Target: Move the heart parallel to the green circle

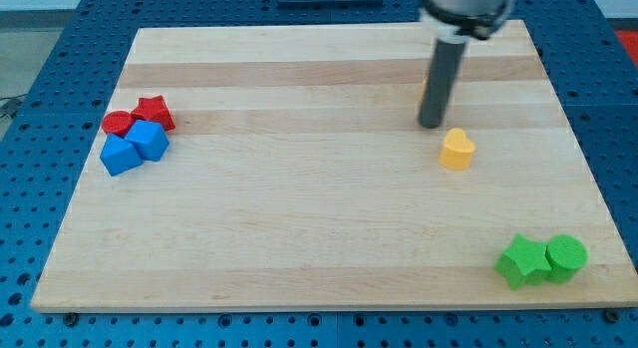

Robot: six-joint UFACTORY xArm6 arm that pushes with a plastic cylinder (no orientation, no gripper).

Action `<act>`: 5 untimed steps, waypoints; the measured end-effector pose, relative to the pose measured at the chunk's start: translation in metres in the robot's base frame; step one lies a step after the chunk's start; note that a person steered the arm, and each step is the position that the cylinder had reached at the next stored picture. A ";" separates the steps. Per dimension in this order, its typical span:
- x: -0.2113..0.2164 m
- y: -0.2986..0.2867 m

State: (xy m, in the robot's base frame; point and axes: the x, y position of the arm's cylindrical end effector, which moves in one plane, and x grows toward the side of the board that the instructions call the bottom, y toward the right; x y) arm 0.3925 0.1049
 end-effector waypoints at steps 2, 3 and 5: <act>0.061 0.028; 0.057 0.024; 0.026 0.018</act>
